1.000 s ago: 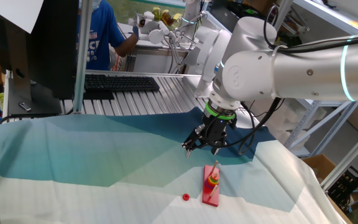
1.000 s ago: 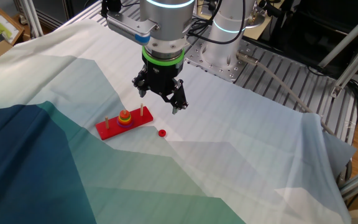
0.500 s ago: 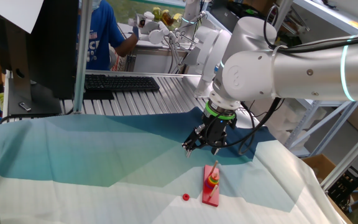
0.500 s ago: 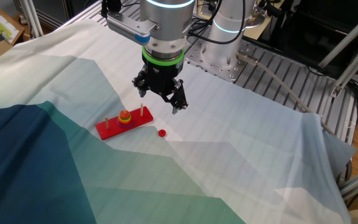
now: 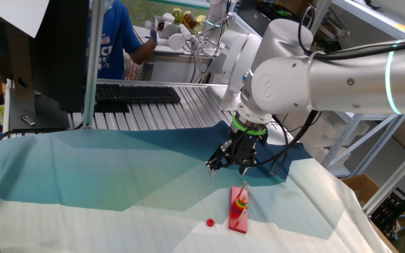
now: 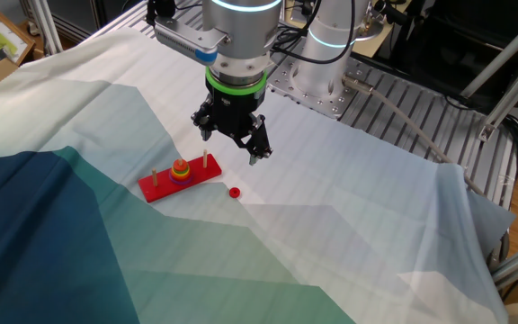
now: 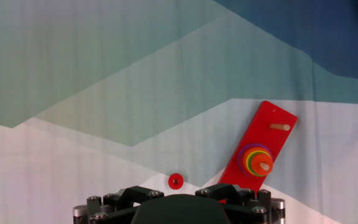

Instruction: Take out one Hanoi block and throw it aside

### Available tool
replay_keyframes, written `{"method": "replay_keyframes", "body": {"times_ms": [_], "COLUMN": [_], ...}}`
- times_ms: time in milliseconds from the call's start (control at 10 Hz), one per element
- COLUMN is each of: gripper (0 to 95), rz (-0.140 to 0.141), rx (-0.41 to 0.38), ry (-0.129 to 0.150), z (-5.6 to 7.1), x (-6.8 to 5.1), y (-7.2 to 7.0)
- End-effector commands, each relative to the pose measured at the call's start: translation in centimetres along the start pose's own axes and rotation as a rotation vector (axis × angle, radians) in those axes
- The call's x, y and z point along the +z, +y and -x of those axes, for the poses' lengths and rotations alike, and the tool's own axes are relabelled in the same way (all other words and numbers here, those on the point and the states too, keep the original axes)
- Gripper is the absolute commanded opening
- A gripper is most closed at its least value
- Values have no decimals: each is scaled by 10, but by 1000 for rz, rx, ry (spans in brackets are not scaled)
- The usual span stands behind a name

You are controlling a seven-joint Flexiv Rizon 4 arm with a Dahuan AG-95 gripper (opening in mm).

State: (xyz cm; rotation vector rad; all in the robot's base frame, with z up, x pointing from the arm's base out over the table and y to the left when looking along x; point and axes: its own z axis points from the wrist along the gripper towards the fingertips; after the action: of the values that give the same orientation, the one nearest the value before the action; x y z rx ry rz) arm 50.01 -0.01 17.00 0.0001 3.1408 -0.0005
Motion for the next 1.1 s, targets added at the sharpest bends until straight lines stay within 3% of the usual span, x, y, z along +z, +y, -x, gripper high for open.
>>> {"method": "replay_keyframes", "body": {"times_ms": [100, 200, 1100], "gripper": [950, 0, 0], "rz": [0, 24, 6], "rx": [0, 252, 255], "ry": [1, 35, 31], "z": [0, 0, 0], "x": [0, 0, 0], "y": [0, 0, 0]}}
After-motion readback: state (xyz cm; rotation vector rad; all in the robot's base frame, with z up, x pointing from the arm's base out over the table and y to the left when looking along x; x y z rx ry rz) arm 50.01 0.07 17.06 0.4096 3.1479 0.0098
